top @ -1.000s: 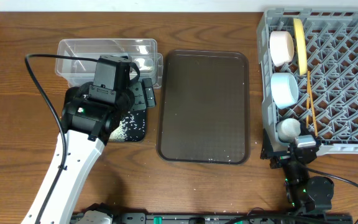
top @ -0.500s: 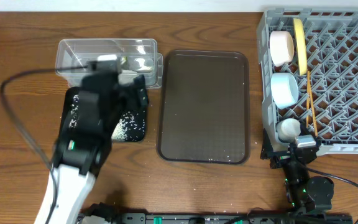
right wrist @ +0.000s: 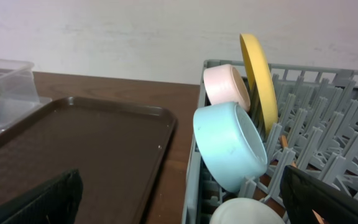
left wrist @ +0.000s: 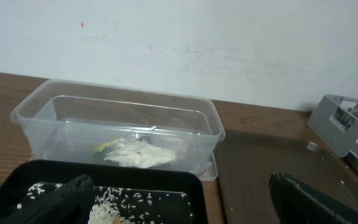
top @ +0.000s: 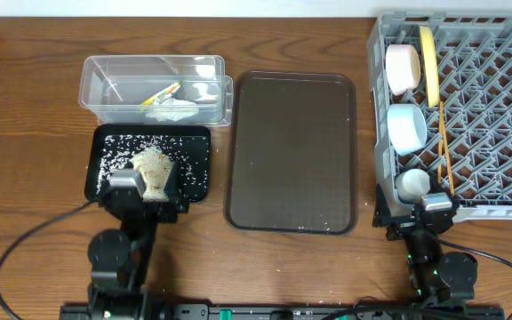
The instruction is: Sort waste into correct bins and load items into the dishwasher rack
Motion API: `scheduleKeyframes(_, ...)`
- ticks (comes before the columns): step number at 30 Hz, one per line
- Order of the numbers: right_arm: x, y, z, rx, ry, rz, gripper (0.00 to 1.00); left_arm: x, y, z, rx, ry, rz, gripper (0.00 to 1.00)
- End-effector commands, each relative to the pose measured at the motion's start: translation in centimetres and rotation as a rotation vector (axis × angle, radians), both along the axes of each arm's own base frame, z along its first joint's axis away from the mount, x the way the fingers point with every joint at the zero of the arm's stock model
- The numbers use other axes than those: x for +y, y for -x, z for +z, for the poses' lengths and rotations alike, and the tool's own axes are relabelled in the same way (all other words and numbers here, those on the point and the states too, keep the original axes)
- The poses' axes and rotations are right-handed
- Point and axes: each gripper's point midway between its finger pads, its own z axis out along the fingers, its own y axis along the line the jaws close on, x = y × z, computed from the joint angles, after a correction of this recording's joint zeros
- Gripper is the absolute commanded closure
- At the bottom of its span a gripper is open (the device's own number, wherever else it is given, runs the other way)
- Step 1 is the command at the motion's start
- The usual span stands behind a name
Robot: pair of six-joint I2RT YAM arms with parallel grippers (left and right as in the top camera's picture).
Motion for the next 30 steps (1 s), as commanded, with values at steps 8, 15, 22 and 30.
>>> scheduleKeyframes(8, 0.1, 0.0, -0.1, 0.002, -0.013, 0.002, 0.01, 0.1, 1.1, -2.6, -0.069, -0.026, -0.007, 0.08)
scheduleKeyframes(15, 0.1, 0.0, -0.1, 0.002, -0.013, 0.002, 0.01, 0.1, 1.1, -3.8, -0.064, -0.040, -0.008, 0.08)
scheduleKeyframes(22, 0.1, 0.0, -0.1, 0.002, -0.013, 0.002, 0.01, 0.0, 1.4, -6.0, 0.003, -0.041, -0.012, 0.08)
scheduleKeyframes(30, 0.1, 0.0, -0.1, 0.002, -0.013, 0.002, 0.01, 0.1, 1.5, -6.8, 0.037, -0.042, -0.008, 0.08)
